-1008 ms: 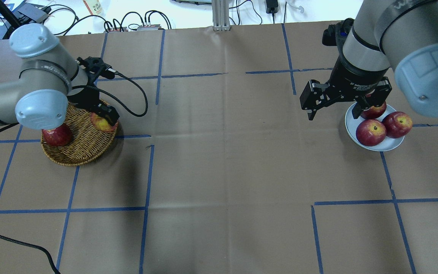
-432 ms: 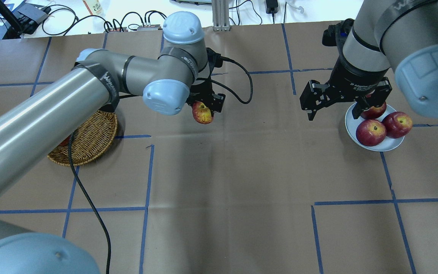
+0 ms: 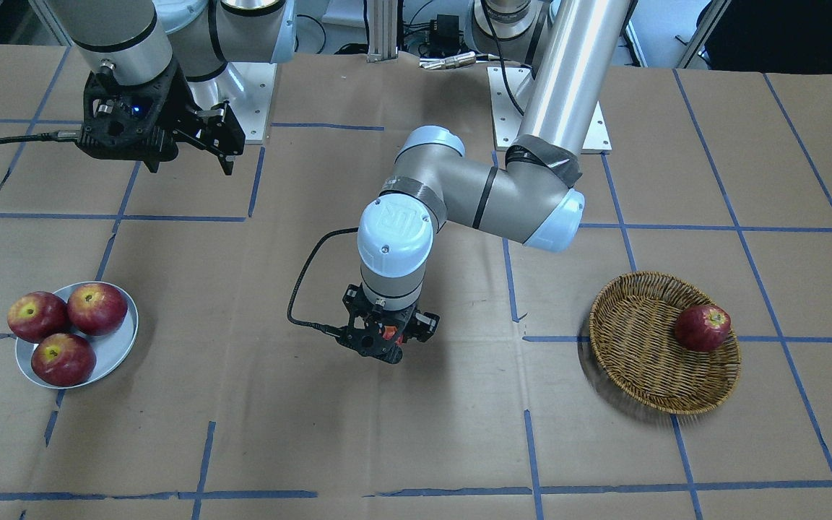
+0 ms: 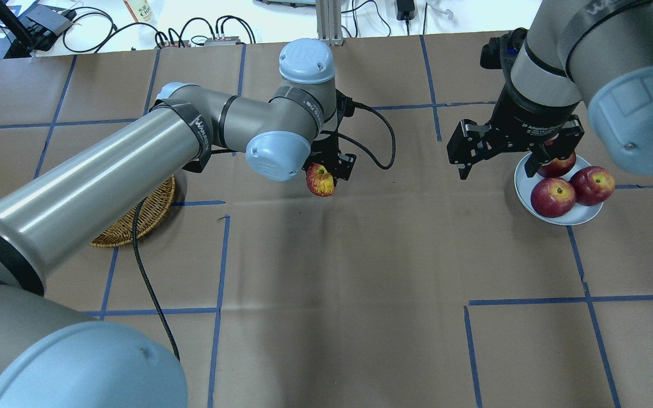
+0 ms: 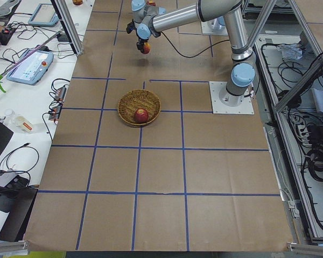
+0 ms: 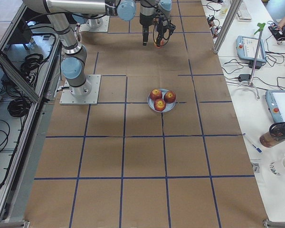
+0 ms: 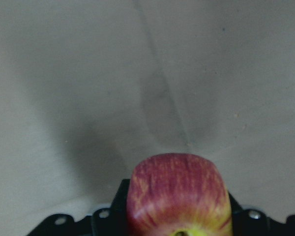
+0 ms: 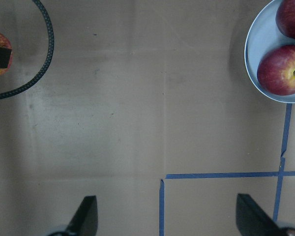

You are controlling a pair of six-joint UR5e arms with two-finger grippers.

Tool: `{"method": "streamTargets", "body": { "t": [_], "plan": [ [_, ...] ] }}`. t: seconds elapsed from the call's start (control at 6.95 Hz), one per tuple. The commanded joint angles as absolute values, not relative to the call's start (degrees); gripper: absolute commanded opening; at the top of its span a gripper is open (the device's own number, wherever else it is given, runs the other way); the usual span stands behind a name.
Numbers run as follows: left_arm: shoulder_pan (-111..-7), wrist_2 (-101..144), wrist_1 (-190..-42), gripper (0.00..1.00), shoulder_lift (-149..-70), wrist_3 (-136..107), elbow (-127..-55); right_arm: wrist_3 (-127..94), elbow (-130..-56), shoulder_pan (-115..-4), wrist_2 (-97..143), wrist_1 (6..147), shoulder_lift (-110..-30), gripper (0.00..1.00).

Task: Transfer apple from basket to plate
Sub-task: 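Carry the apple with the left gripper toward the table center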

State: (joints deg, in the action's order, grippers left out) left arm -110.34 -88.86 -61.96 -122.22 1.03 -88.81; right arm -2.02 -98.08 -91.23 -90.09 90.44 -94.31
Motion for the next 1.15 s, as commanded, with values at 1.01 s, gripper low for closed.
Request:
{"method": "streamTargets", "body": {
  "t": [1.01],
  "plan": [
    [-111.01, -86.75, -57.66, 0.73, -125.51, 0.44, -88.42, -1.93, -98.09, -91.23, -90.09, 90.44, -94.31, 1.0]
  ]
}}
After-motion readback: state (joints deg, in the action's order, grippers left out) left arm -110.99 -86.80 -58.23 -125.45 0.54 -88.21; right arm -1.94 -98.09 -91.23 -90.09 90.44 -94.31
